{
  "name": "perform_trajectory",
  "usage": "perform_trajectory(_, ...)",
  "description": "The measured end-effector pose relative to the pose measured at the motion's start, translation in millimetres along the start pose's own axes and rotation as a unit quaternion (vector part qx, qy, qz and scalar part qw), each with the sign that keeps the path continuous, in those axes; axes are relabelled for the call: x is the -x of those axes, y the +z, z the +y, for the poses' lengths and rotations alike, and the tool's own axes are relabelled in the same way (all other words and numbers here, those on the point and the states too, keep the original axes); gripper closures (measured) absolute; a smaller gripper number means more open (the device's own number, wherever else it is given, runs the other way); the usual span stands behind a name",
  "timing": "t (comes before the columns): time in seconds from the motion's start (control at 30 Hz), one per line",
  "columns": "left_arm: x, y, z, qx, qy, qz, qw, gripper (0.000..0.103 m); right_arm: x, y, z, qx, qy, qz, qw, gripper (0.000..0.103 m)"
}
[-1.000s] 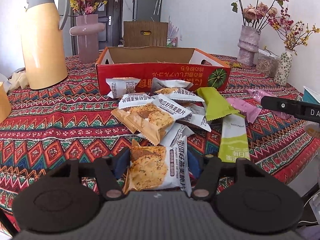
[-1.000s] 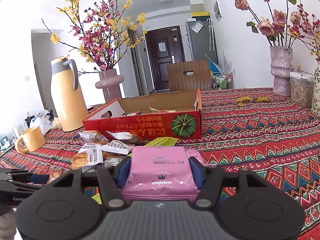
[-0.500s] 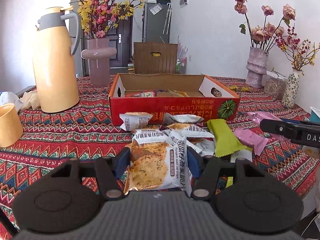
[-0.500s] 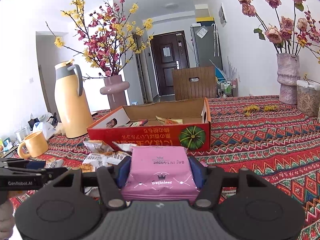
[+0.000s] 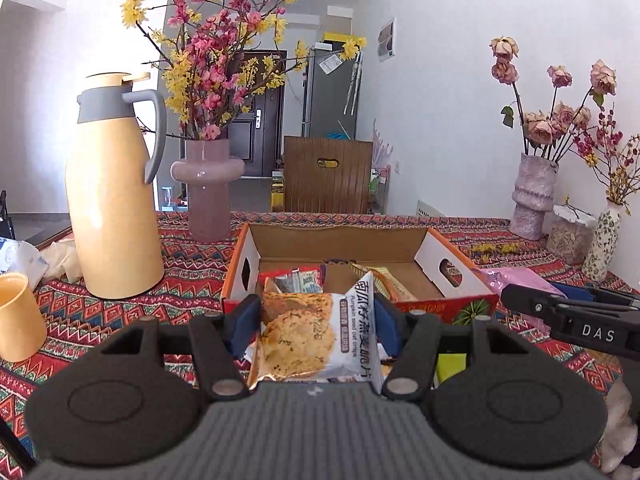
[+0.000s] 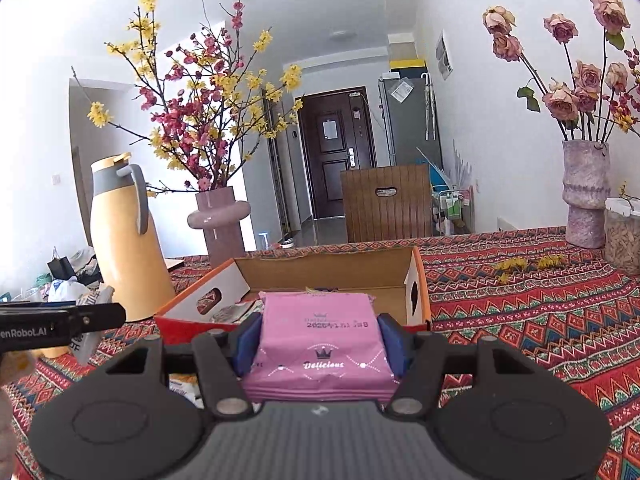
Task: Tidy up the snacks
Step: 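Lower both packets into the box and open both grippers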
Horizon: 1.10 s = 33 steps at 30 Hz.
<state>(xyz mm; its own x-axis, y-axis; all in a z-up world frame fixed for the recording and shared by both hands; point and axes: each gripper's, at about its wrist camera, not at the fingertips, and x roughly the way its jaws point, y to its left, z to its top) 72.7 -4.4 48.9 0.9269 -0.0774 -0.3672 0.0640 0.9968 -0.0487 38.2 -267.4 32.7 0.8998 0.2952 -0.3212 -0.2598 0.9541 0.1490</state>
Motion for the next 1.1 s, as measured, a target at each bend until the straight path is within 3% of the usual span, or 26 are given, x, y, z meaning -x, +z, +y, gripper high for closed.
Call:
perform_trajectory(0.33, -44, 40, -5, 0.007, 0.026, -0.01, 0.9996, 0.042, -47, 41, 1, 0.005, -0.007, -0.021, 1.0, 0.042)
perform_trajectory(0.57, -83, 56, -3, 0.013, 0.044, 0.002, 0.9989, 0.042, -88, 57, 0, 0.011, -0.018, -0.009, 1.0, 0.042)
perform_trajectory(0.83, -133, 49, 9, 0.033, 0.077, 0.023, 0.9962, 0.043, -142, 40, -11, 0.003, -0.051, 0.025, 0.998, 0.042)
perform_trajectory(1.1, -156, 31, 19, 0.033, 0.088, 0.045, 0.9945, 0.043, -161, 25, -8, 0.011, -0.056, 0.055, 0.997, 0.042)
